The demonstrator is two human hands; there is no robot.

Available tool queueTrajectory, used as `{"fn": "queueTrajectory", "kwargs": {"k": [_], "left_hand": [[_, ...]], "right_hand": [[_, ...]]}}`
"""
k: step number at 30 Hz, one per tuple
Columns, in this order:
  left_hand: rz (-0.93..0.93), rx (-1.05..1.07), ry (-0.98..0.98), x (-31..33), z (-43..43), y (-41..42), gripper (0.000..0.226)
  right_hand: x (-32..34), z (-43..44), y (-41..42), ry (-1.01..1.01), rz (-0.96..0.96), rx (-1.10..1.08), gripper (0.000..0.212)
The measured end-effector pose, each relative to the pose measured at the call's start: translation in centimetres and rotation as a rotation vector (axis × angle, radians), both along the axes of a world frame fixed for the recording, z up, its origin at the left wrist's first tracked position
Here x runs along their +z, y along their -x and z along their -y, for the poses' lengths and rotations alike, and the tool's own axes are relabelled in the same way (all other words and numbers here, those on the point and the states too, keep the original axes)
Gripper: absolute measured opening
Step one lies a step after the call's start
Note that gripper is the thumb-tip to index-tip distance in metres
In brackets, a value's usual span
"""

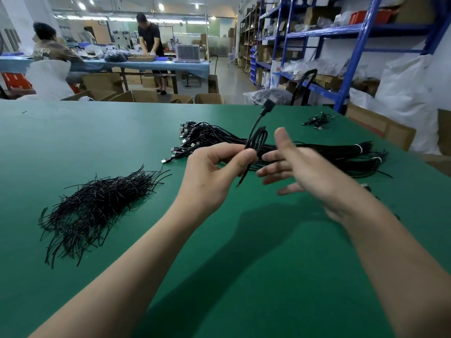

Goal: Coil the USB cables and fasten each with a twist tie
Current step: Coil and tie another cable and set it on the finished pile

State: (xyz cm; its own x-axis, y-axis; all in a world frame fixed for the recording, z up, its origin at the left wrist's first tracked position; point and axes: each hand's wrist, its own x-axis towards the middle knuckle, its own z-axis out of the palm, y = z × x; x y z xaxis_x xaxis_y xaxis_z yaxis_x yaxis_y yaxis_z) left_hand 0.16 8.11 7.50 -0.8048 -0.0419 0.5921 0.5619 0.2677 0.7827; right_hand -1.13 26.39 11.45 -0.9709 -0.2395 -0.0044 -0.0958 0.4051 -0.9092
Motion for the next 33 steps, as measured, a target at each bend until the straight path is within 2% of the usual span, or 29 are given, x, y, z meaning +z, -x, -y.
{"fn": "queueTrajectory", "kwargs": {"k": [3, 5, 7, 12, 16, 24, 26, 29, 33], "left_hand": [[-0.075, 0.009, 0.056, -0.3, -1.3, -0.5, 0.009], [-0.088, -0.029, 0.056, -0.6, -2.0, -0.8, 0.011], [-0.081, -0.037, 0.059, -0.9, -2.3, -1.0, 0.014], [-0.025, -0.014, 0.075, -1.3, -2.6, -1.2, 0.014], [0.024, -0.021, 0.016, -1.4, -3.2, -1.4, 0.037], [0.111, -0.017, -0.117, -2.0, -3.7, -1.4, 0.011], [0.12, -0.042, -0.199, -2.3, -4.0, -1.5, 0.012], [0.04, 0.029, -0.226, -2.6, -4.7, -2.0, 0.019], [-0.015, 0.125, -0.472, -1.9, -4.0, -2.0, 0.011]], "right_hand": [[-1.4, 1.2, 0.0, 0.303, 0.246, 0.225, 0.1], [-1.7, 1.6, -0.2, 0.494, 0.228, 0.246, 0.092], [-1.9, 1.9, -0.2, 0.562, 0.146, 0.146, 0.08], [-2.3, 2.7, -0.3, 0.454, -0.024, -0.019, 0.058], [-2.2, 2.9, -0.5, 0.411, -0.104, -0.041, 0.041], [-1.8, 2.7, -0.8, 0.462, -0.142, 0.015, 0.04], [-1.6, 2.5, -0.8, 0.485, -0.144, -0.006, 0.039], [-1.7, 2.7, -0.7, 0.471, -0.163, -0.006, 0.04], [-1.7, 2.3, -0.2, 0.416, -0.271, -0.119, 0.041]]}}
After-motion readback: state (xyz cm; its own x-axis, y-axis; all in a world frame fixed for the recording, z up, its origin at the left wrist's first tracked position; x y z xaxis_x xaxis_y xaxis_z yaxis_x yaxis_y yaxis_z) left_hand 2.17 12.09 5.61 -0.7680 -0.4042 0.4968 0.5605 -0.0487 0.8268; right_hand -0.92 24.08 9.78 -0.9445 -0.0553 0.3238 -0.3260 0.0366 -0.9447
